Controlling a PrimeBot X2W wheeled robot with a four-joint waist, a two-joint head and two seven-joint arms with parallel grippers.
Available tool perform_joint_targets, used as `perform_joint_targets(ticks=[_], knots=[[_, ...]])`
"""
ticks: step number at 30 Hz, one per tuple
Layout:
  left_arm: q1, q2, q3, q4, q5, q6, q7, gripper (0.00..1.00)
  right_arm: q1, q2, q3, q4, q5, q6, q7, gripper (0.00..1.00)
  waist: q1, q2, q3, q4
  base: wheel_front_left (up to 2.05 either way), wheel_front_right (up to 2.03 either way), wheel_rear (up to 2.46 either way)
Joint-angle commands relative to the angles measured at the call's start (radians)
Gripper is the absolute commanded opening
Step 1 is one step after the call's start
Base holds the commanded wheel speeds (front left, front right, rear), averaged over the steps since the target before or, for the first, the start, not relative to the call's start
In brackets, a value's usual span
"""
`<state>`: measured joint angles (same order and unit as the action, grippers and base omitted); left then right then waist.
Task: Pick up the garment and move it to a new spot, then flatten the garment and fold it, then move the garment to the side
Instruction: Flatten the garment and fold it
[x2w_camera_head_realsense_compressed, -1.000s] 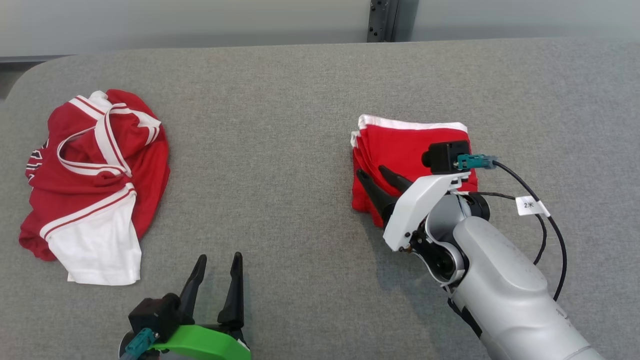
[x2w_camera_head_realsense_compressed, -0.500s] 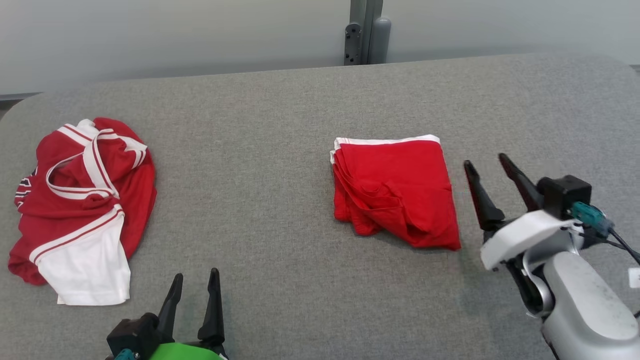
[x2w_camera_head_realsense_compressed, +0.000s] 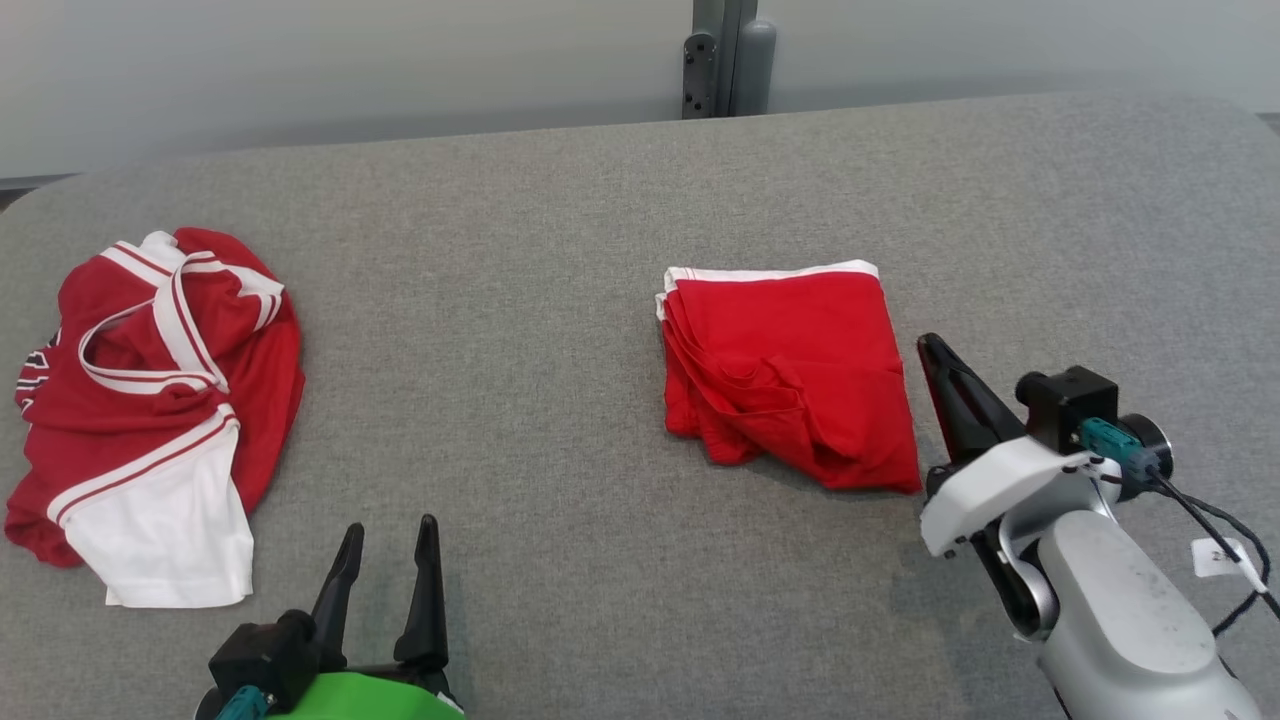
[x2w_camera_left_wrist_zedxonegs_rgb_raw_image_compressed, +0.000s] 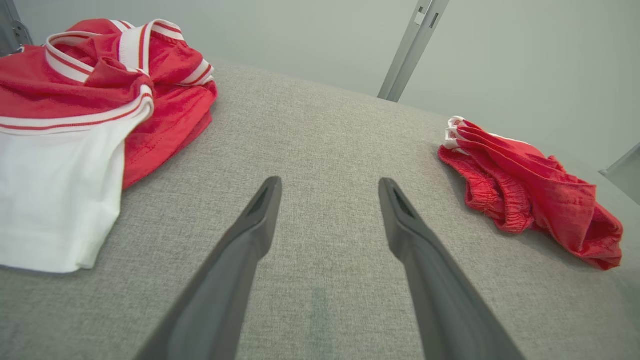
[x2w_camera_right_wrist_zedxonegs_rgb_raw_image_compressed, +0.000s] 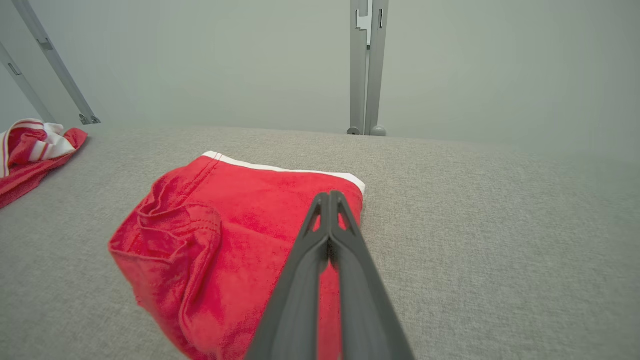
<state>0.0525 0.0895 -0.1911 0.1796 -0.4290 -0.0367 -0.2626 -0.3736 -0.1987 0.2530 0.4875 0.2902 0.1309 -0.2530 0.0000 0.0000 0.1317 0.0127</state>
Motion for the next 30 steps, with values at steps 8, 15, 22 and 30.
perform_joint_targets(ticks=[8, 15, 22, 30], knots=[[-0.056, -0.012, 0.005, 0.015, 0.028, -0.028, -0.003, 1.00, -0.128, 0.082, 0.062, 0.205, -0.036, 0.000, 0.000, 0.00, 0.0000, 0.0000, 0.068, 0.052, 0.00, 0.00, 0.00], [-0.057, -0.022, 0.026, 0.028, 0.035, -0.038, -0.003, 1.00, -0.133, 0.113, 0.155, 0.253, -0.004, 0.000, -0.012, 0.00, 0.0000, 0.0000, 0.065, 0.066, 0.00, 0.00, 0.00], [-0.047, -0.028, 0.040, 0.033, 0.042, -0.043, -0.003, 1.00, -0.096, 0.126, 0.288, 0.211, 0.044, 0.000, -0.012, 0.00, 0.0000, 0.0000, 0.047, 0.066, 0.00, 0.00, 0.00], [-0.020, -0.033, 0.061, 0.029, 0.043, -0.040, -0.003, 1.00, -0.061, 0.128, 0.354, 0.156, 0.077, 0.000, -0.012, 0.00, 0.0000, 0.0000, 0.002, 0.043, 0.00, 0.00, 0.00]])
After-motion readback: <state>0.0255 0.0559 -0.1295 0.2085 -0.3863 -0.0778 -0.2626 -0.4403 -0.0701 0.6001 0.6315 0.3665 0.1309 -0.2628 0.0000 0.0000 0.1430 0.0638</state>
